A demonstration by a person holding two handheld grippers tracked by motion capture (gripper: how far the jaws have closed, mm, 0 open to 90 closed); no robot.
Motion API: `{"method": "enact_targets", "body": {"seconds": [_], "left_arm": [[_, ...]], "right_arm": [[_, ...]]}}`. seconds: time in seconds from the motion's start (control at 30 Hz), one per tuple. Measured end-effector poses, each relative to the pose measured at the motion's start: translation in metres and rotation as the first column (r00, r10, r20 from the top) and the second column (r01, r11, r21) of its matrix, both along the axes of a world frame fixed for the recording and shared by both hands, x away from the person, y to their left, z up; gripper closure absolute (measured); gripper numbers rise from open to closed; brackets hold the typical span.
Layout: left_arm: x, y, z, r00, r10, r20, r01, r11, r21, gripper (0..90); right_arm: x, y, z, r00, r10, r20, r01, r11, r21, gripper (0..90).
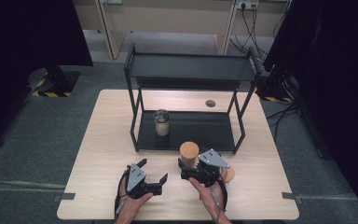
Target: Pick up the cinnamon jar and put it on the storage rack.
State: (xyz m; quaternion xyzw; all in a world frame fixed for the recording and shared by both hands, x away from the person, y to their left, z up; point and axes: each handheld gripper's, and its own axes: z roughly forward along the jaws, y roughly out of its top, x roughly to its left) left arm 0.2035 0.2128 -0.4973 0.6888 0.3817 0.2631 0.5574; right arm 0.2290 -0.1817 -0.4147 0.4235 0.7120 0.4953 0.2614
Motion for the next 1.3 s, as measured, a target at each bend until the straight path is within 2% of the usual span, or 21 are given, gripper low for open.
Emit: {"method": "enact_targets", "body": {"seconds": [0.3,0.6,1.3], "left_arm": [[0.0,0.0,0.0,1.0,-0.001,-0.001,0.001,1.0,-0.001,1.8],[0.0,0.0,0.0,1.0,-0.002,-0.001,0.002,1.0,-0.001,1.8],[0.0,0.0,0.0,1.0,-0.002,-0.002,0.002,1.0,-0.003,1.8]], "right_arm": [[0.006,0.01,-0.003,0.999,-0.043,-0.01,0.043,0.9984,-0.037,4.3],[0.012,0.018,-0.008,0.9972,-0.073,-0.015,0.072,0.996,-0.053,4.7],[0.03,0.027,-0.019,0.9944,-0.094,-0.049,0.09,0.9927,-0.08,8.1]]}}
